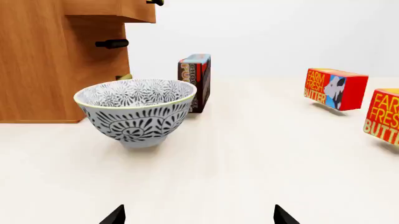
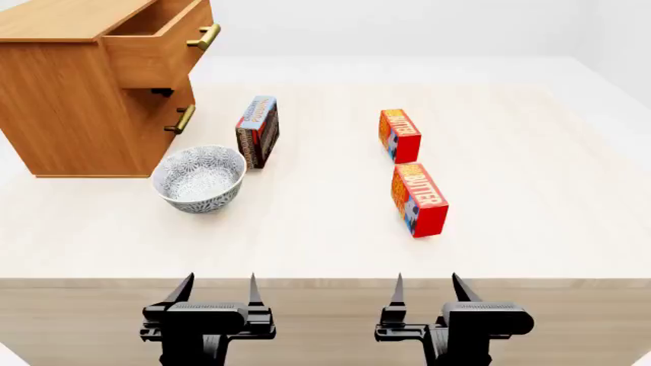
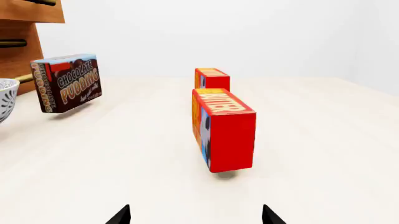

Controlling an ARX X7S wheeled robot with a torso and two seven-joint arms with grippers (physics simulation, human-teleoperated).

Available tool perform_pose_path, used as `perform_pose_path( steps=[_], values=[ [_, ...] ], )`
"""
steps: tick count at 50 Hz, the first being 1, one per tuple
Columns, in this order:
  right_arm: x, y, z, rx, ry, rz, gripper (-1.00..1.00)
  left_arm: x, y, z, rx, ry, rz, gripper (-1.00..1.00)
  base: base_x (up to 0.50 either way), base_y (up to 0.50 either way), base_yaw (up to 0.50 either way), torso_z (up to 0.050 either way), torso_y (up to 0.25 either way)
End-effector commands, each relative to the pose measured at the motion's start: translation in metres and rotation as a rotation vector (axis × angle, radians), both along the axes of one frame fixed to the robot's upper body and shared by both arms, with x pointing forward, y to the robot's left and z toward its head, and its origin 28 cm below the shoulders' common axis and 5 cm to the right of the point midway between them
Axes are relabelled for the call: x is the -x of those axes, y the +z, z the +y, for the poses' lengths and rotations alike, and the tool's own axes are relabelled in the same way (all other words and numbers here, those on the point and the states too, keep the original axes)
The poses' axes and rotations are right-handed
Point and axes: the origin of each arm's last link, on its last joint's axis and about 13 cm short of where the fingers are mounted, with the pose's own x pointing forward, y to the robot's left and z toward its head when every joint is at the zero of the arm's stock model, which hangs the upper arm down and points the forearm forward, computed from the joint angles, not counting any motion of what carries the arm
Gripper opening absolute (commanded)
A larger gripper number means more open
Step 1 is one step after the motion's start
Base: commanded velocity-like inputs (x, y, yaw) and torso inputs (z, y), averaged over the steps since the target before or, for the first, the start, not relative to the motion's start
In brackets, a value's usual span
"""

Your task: Put the butter at the front in the top drawer of the cabinet and close it.

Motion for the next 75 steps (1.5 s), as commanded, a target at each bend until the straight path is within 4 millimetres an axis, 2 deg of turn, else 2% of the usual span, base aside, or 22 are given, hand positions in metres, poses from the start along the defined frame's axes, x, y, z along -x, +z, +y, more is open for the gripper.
perform_pose_path(
  steps=[1,9,19,25,42,52,65,75],
  values=[
    [0.0,0.0,0.001,0.001,0.002,0.001,1.0,0.0,-0.001,0.0,0.006,0.001,0.001,1.0,0.0,0.0,0.0,0.0,0.0],
    [-0.001,0.001,0.001,-0.009,0.021,0.009,1.0,0.0,-0.008,0.005,0.019,-0.025,-0.063,1.0,0.0,0.0,0.0,0.004,0.0],
    [0.0,0.008,0.002,0.004,0.045,0.005,1.0,-0.004,-0.001,0.012,0.055,-0.035,-0.084,1.0,0.0,0.0,0.0,0.05,0.026],
    [-0.002,0.024,0.004,0.045,0.081,-0.001,1.0,-0.012,0.022,0.019,0.024,-0.038,-0.094,1.0,0.0,0.0,0.0,0.05,0.026],
    [-0.031,0.09,0.004,0.083,0.134,-0.084,1.0,-0.044,0.114,0.028,-0.038,-0.104,-0.184,1.0,0.0,0.0,0.0,0.05,0.025],
    [-0.037,0.115,0.002,0.071,0.128,-0.153,1.0,-0.051,0.156,0.028,-0.034,-0.103,-0.174,1.0,0.0,0.0,0.0,0.016,0.006],
    [-0.031,0.124,0.0,0.056,0.137,-0.201,1.0,-0.041,0.182,0.029,-0.031,-0.1,-0.22,1.0,0.25,0.02,0.0,0.0,0.0],
    [-0.028,0.124,-0.002,0.058,0.131,-0.207,1.0,-0.039,0.181,0.029,-0.034,-0.105,-0.213,1.0,0.5,0.11,0.0,0.0,0.0]
  ],
)
